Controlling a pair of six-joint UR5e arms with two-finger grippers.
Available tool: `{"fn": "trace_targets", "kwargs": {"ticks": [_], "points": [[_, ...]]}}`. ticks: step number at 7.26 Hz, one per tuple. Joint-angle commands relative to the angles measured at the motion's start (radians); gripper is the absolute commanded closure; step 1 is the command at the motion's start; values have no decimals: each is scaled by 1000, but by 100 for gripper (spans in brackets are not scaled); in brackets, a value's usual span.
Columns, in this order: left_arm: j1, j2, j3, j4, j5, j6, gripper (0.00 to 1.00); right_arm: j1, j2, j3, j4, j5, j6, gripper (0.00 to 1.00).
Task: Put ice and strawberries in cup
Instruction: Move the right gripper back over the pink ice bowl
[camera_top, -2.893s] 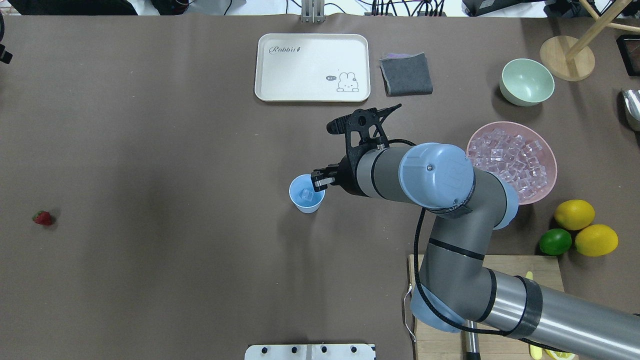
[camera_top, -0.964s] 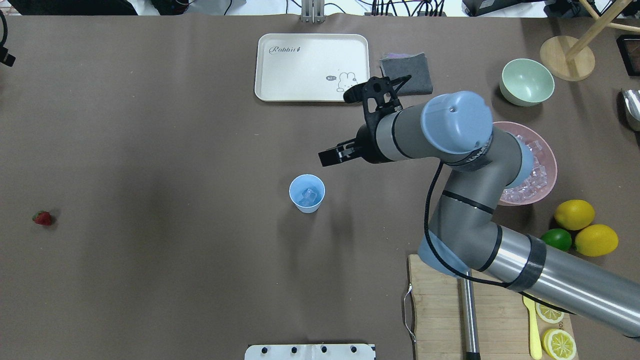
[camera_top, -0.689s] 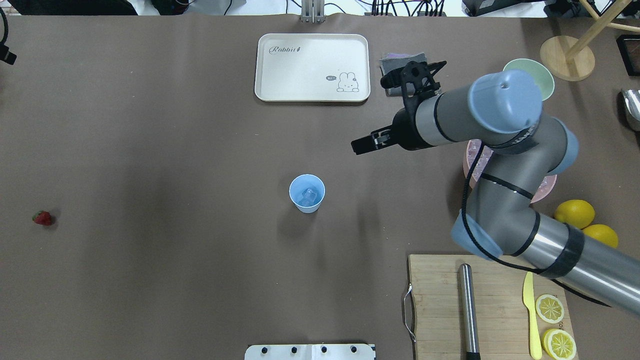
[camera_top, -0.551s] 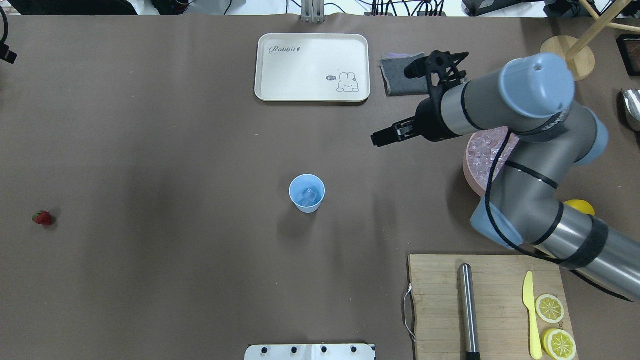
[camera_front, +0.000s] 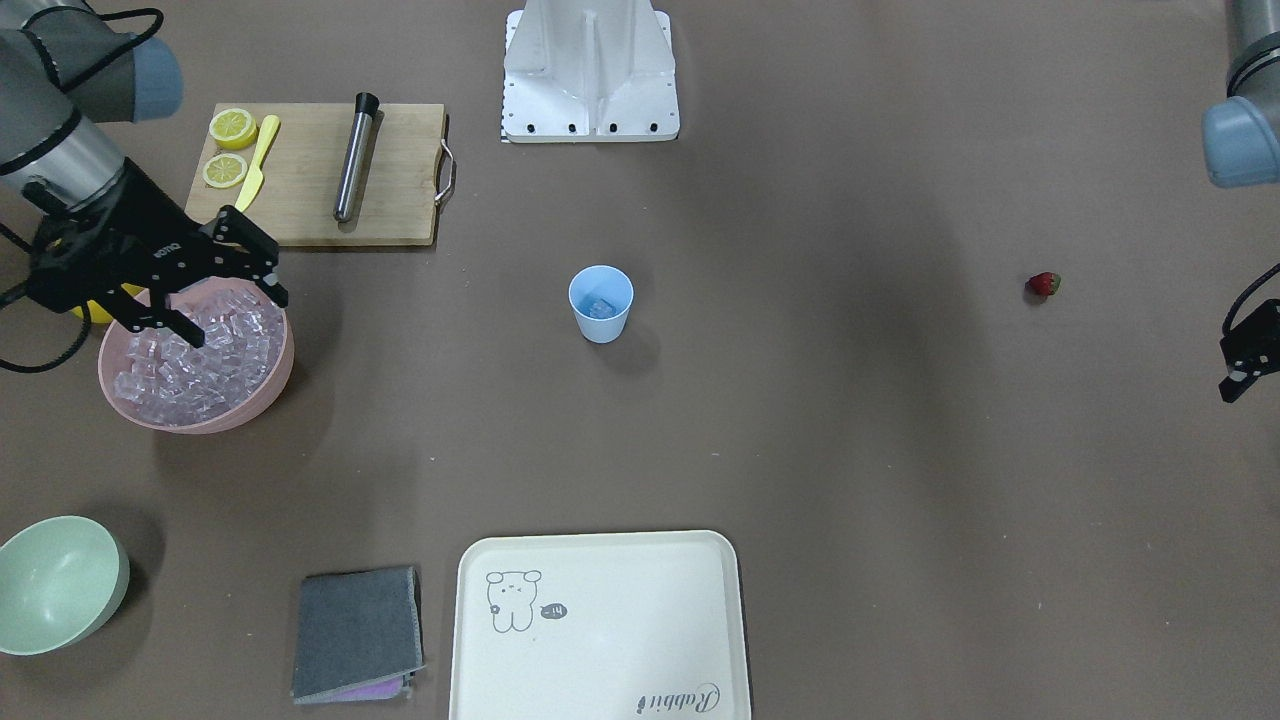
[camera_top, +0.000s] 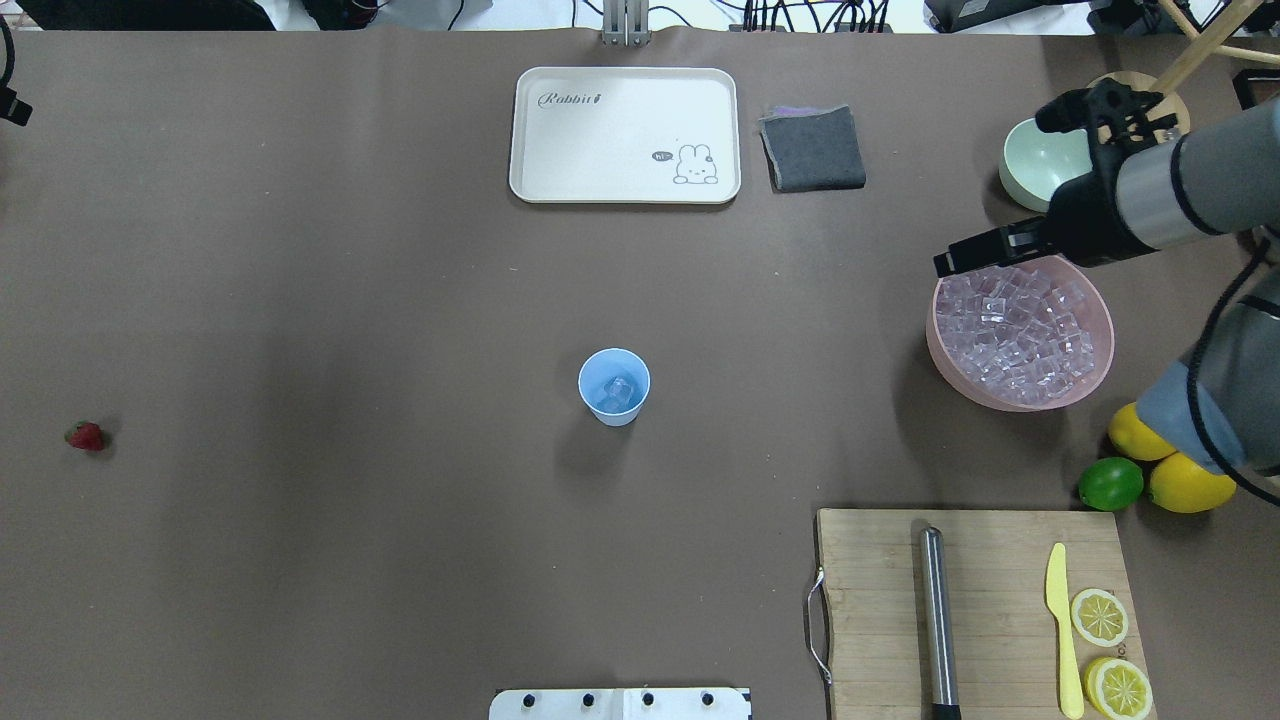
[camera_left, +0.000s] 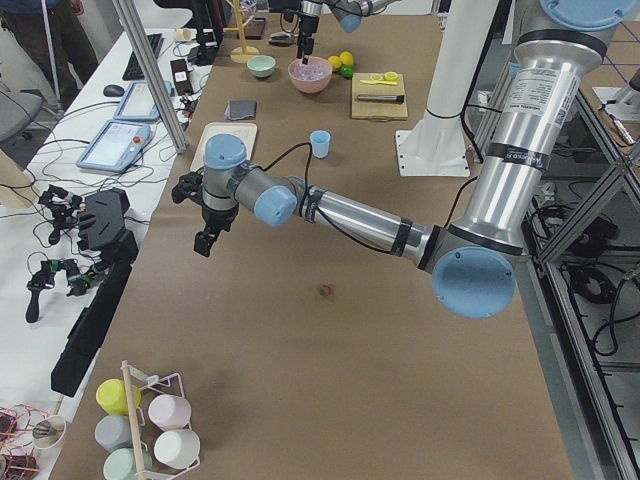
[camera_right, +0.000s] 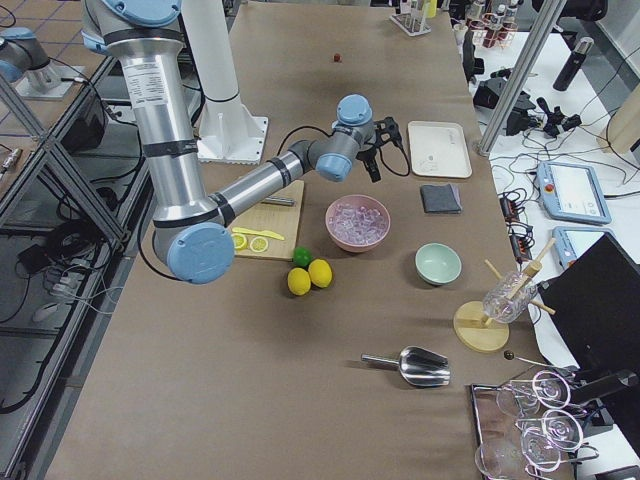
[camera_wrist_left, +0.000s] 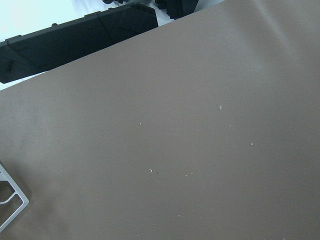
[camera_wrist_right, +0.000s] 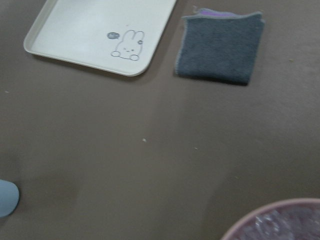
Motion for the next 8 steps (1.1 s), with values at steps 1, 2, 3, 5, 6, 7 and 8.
{"fn": "trace_targets", "kwargs": {"ticks": [1,2,3,5,6,7,8], "points": [[1,22,-33,0,2,1,2,45,-81,13,-2,28,12,1],[1,24,-33,0,2,2,2,44,-81,-3,-5,20,31,2],[1,27,-34,0,2,2,2,36,-78,-23,-6,6,58,14],[1,27,-31,0,3,4,2,10,-81,-47,-6,5,52,21],[1,24,-30,0,3,4,2,-22,-86,-52,-8,-2,57,21],[0,29,-45,2,3,2,2,-46,-90,-56,-8,-23,58,20],[0,29,-45,2,5,2,2,-56,-95,-72,-8,-28,57,20]]}}
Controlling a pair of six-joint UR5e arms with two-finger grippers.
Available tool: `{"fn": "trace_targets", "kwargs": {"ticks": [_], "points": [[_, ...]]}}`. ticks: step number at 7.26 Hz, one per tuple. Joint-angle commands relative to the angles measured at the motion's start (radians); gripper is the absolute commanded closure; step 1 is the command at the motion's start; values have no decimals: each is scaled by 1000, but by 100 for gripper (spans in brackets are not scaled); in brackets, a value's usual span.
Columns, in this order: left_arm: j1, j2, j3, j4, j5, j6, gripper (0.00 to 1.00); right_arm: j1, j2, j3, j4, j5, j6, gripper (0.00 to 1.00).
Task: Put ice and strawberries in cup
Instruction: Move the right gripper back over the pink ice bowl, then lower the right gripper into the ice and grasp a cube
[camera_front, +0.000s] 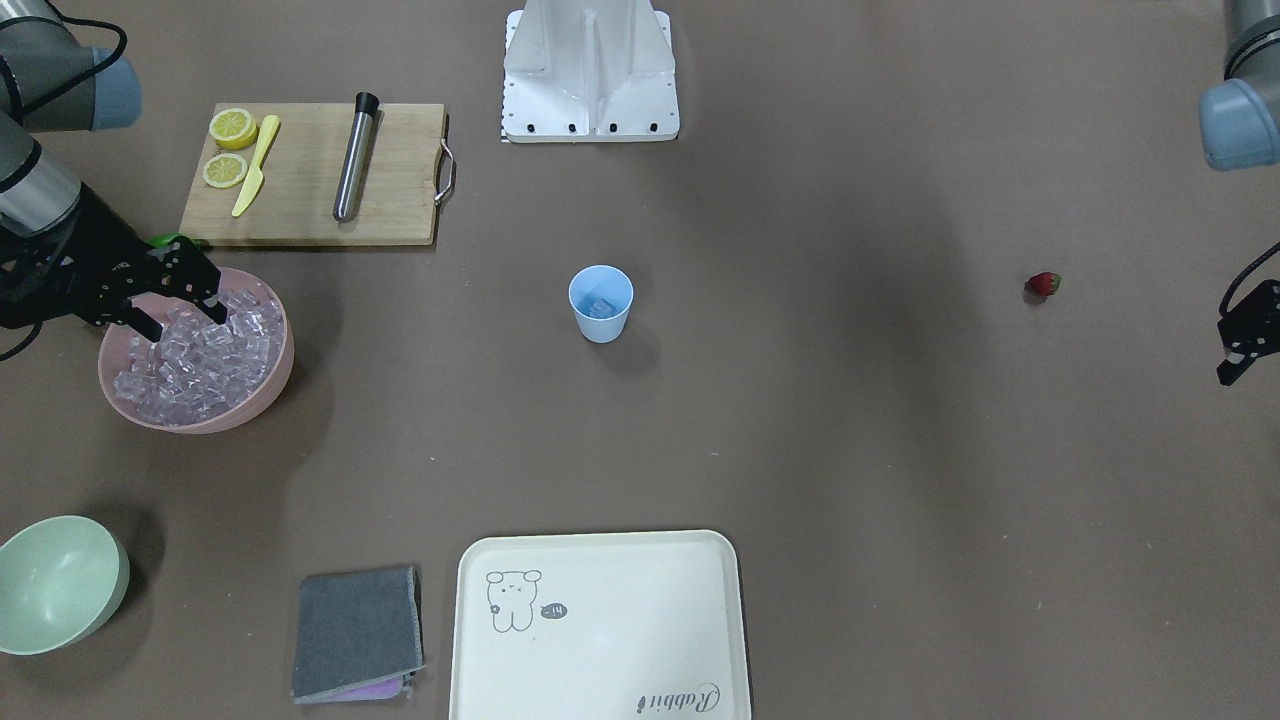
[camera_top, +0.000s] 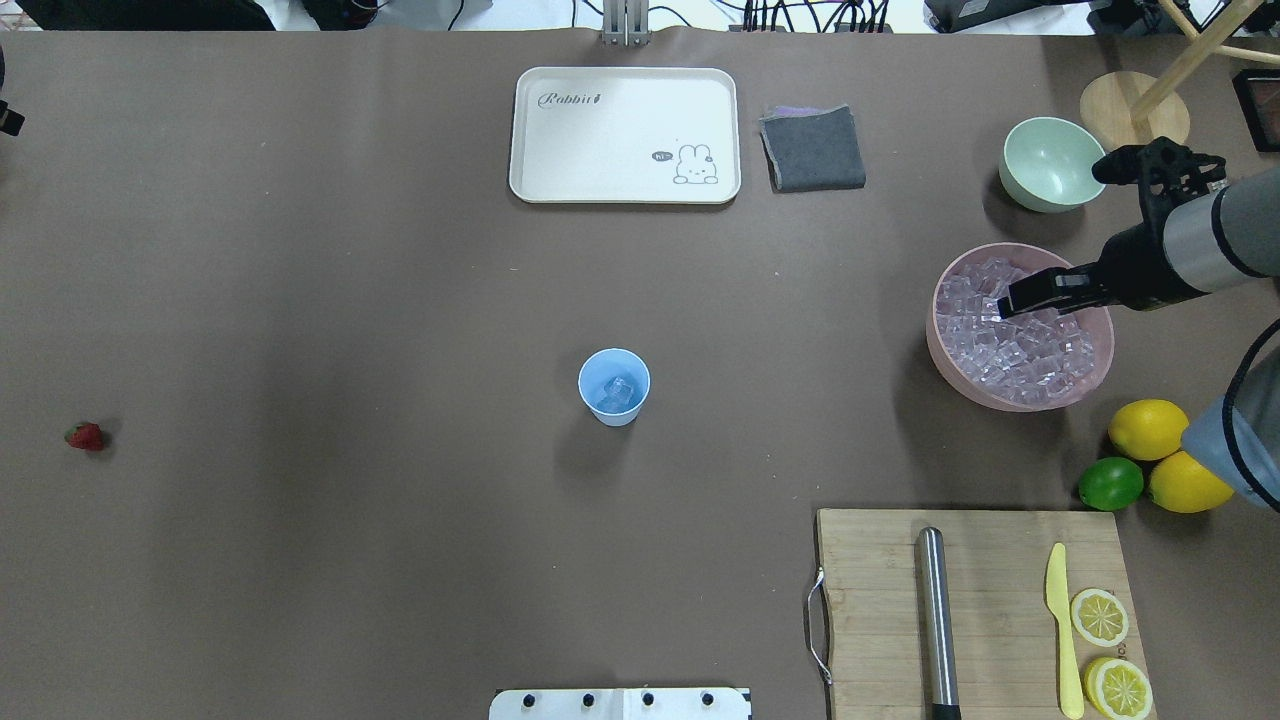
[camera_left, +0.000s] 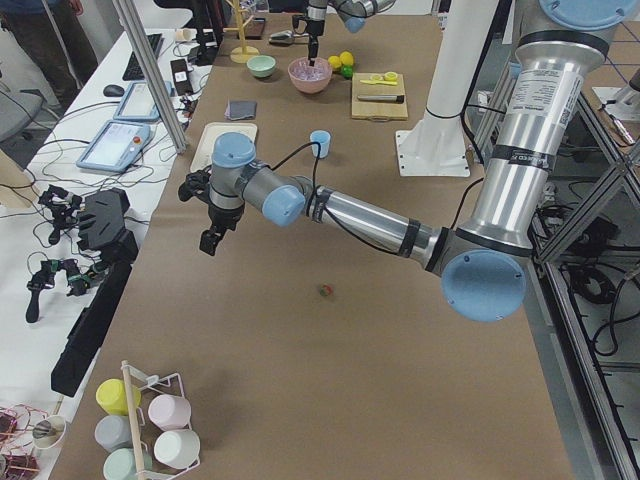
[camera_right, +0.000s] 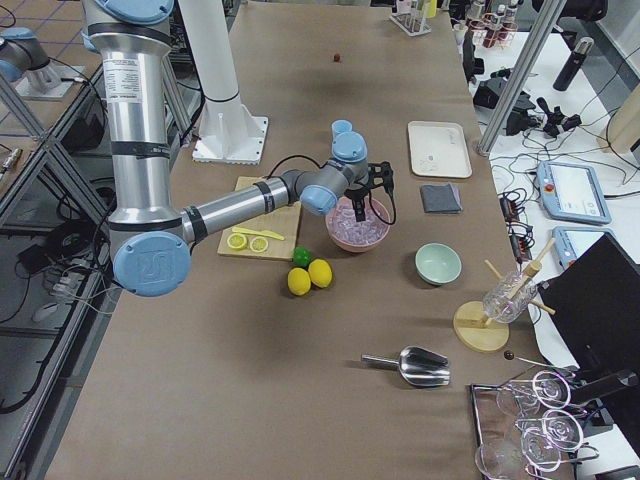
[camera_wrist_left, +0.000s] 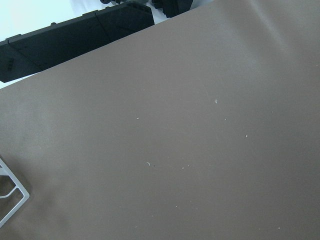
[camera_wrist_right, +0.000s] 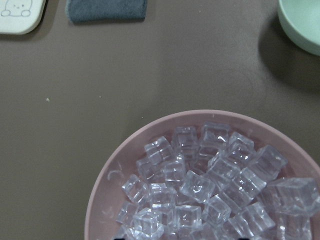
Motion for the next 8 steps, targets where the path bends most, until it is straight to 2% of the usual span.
{"fn": "trace_targets", "kwargs": {"ticks": [1,4,6,7,8], "points": [[-1,1,-5,1,1,1,2,-35,-6,-28,0,-27,0,20],[-2,3,-6,1,3,1,2,-78,-1,-67,1,-88,-11,21],[-4,1,-6,1,24,1,2,-81,-4,-65,1,-88,-11,21],[-2,0,-8,1,61,-2,2,-81,-3,-65,0,-88,-12,30],[-2,0,-6,1,61,-2,2,-81,2,-64,0,-87,-12,54]]}}
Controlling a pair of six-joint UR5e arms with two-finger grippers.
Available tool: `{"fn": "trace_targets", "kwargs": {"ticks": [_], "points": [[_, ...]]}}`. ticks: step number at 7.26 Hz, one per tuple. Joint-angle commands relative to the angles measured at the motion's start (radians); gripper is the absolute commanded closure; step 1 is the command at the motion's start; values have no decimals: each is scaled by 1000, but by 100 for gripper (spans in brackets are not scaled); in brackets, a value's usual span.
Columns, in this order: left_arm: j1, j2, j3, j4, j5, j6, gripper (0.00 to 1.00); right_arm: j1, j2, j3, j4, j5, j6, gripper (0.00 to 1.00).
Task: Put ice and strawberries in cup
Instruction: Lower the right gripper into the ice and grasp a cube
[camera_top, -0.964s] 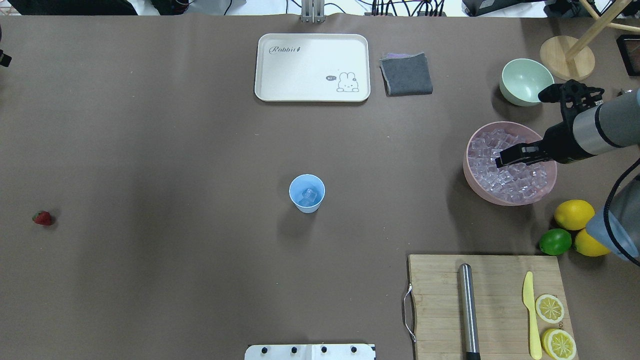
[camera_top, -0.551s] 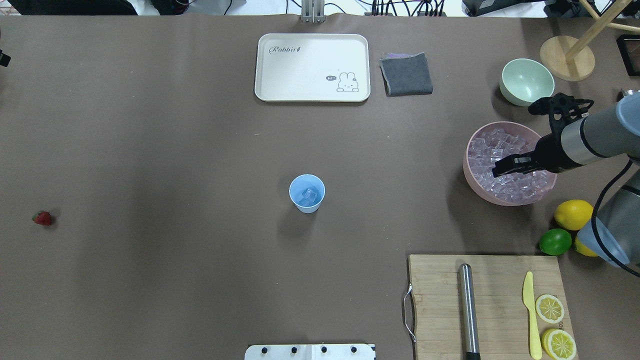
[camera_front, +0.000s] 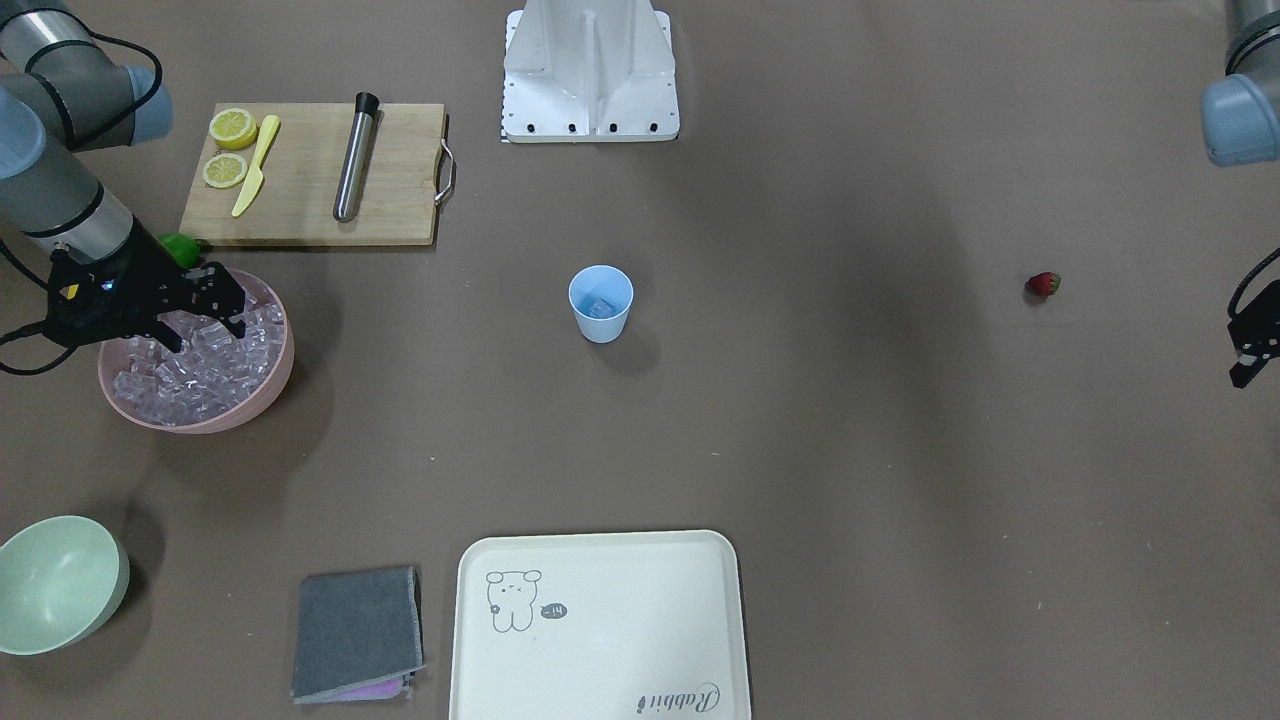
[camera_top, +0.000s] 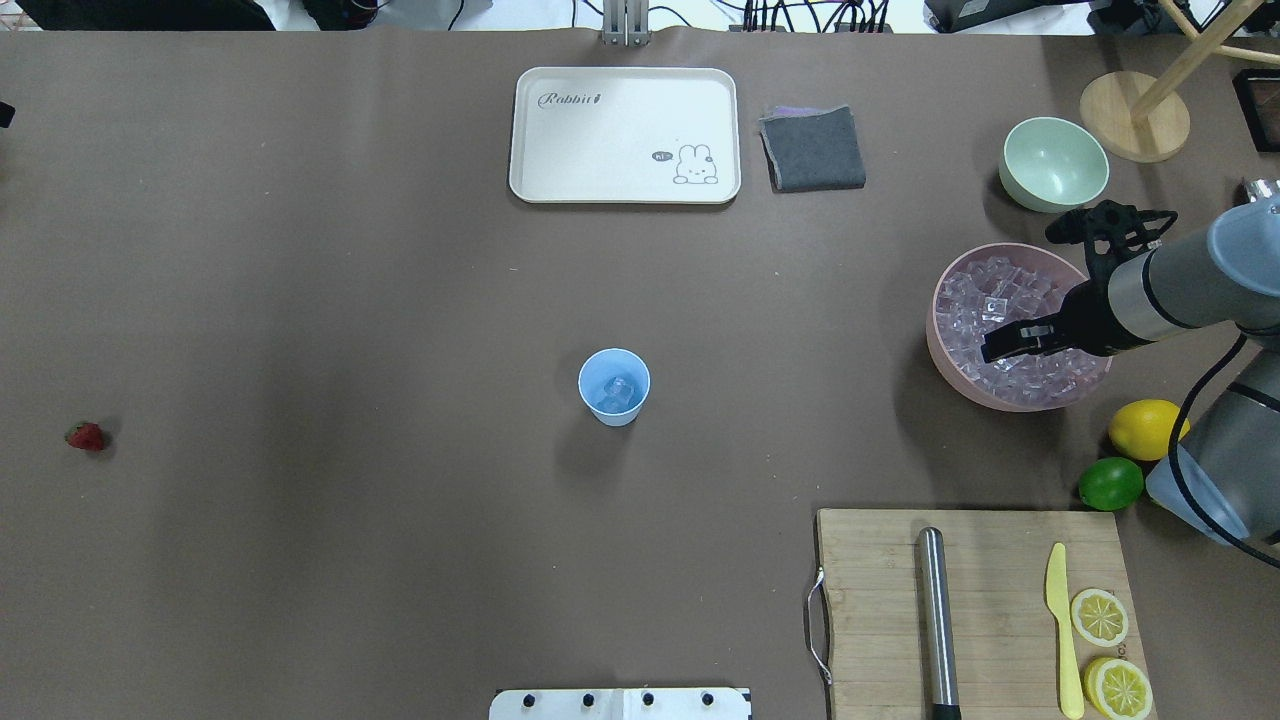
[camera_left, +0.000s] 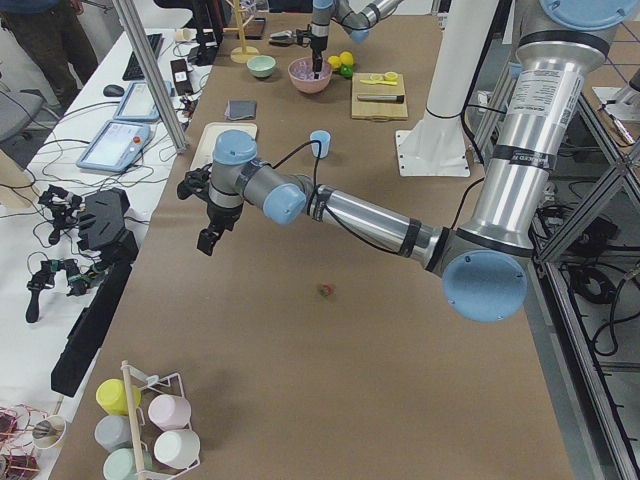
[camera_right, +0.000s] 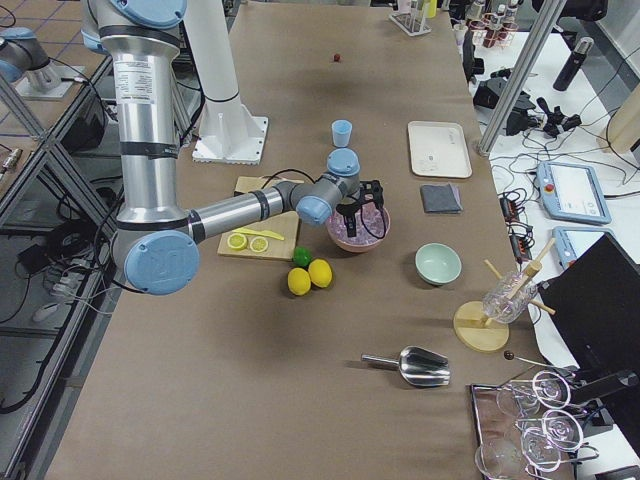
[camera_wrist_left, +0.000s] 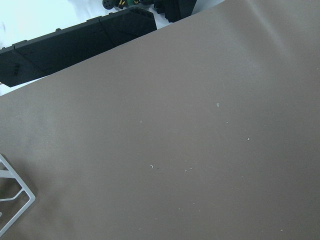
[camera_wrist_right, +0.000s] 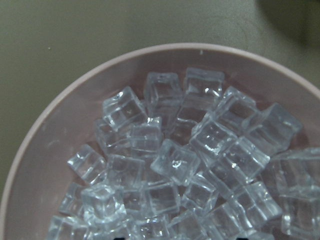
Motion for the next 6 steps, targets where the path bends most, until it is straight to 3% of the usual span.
{"fn": "trace_targets", "kwargs": {"ticks": [1,2,3,6], "points": [[1,-1,2,0,15,-1,2,-1,8,1,-1,1,-1,75],[1,1,1,0,15,-1,2,-1,9,1,-1,7,-1,95],[1,2,1,0,15,-1,2,1,10,4,-1,11,-2,100],[1,2,7,0,15,-3,2,54,13,12,-1,25,-31,100]]}}
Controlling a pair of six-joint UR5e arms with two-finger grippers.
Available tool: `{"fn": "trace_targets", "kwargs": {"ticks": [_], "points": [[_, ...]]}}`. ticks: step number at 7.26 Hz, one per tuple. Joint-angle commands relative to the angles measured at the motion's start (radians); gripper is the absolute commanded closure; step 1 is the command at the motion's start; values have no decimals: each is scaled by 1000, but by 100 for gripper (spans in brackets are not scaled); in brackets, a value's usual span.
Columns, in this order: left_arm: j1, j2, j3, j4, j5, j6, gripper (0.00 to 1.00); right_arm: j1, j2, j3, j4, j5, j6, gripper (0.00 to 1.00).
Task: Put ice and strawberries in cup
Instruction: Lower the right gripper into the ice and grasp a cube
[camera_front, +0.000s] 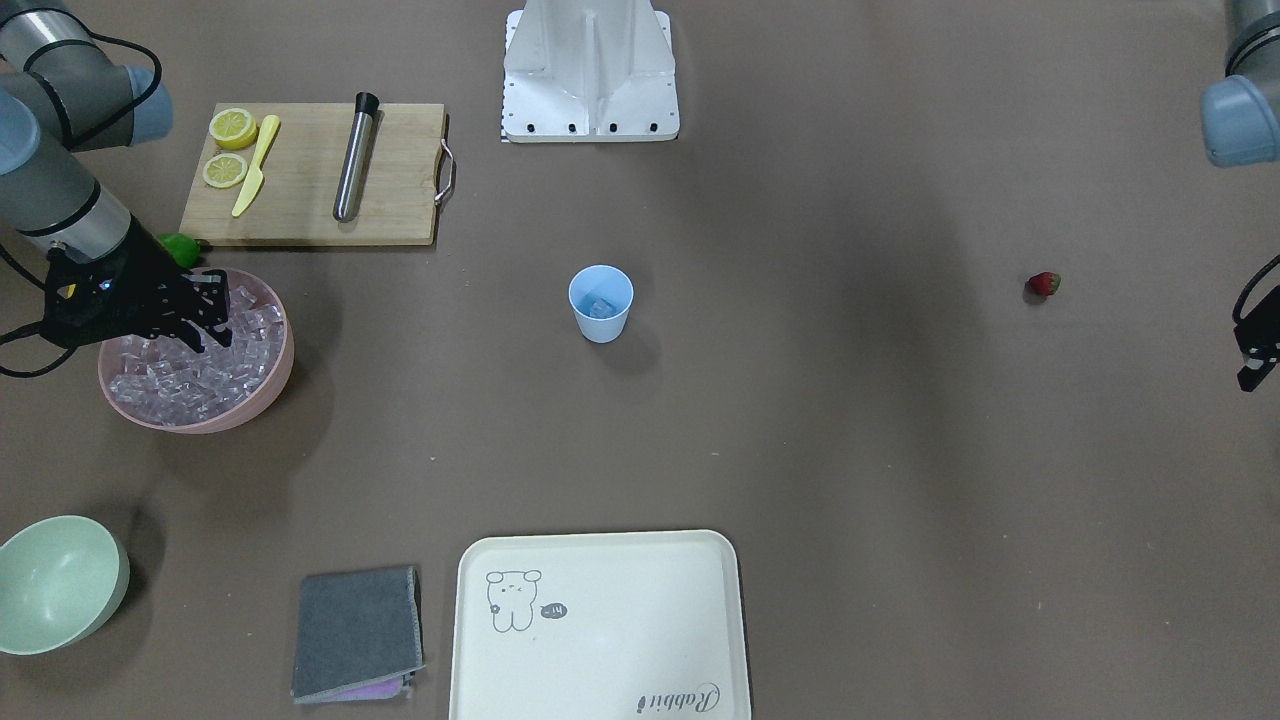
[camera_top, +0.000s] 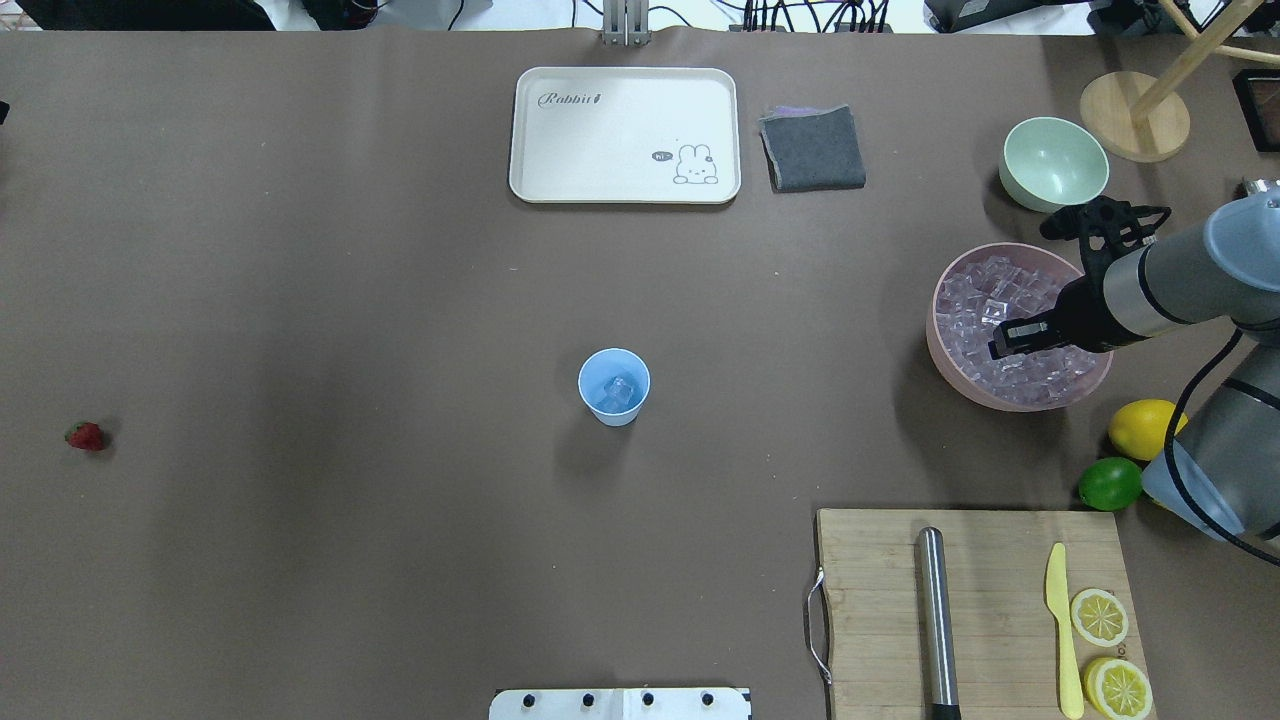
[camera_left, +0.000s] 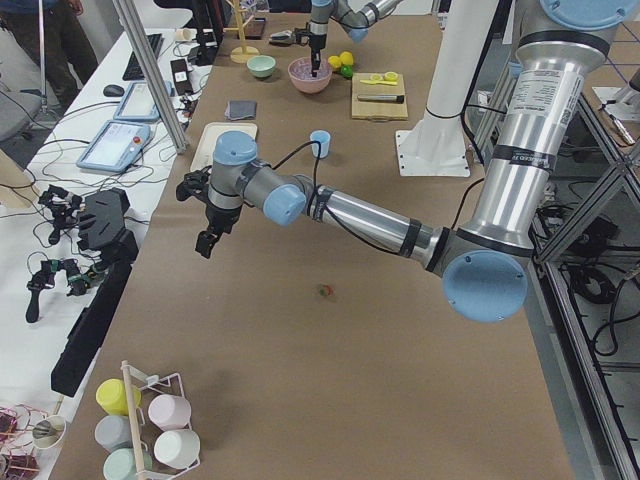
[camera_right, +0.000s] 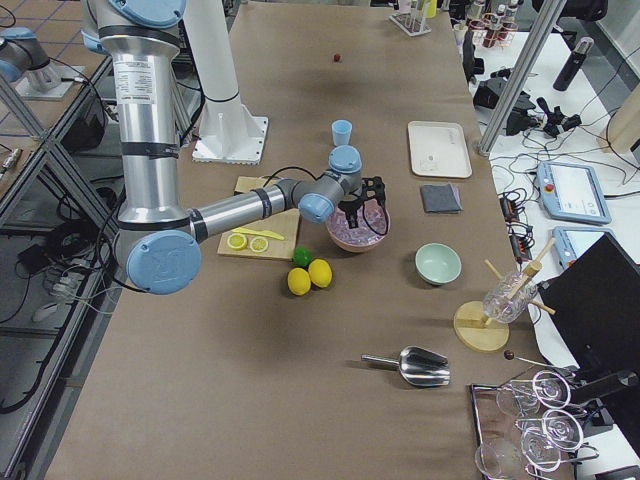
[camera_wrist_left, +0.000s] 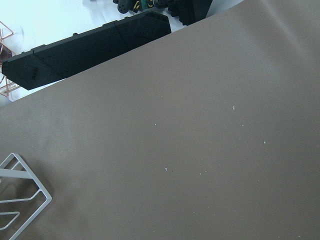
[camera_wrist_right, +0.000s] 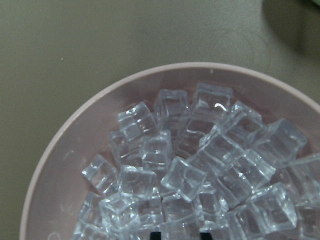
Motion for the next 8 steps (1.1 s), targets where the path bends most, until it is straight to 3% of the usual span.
{"fn": "trace_targets", "kwargs": {"ticks": [1,3,8], "points": [[2,-1,5,0,-3,0,2,87,18,13,-1,62,-40,100],[2,-1,1,6,-9,0,2,155,67,14,-2,100,-48,100],[28,0,-3,9,-11,-2,2,120,268,15,-2,73,-43,100]]}}
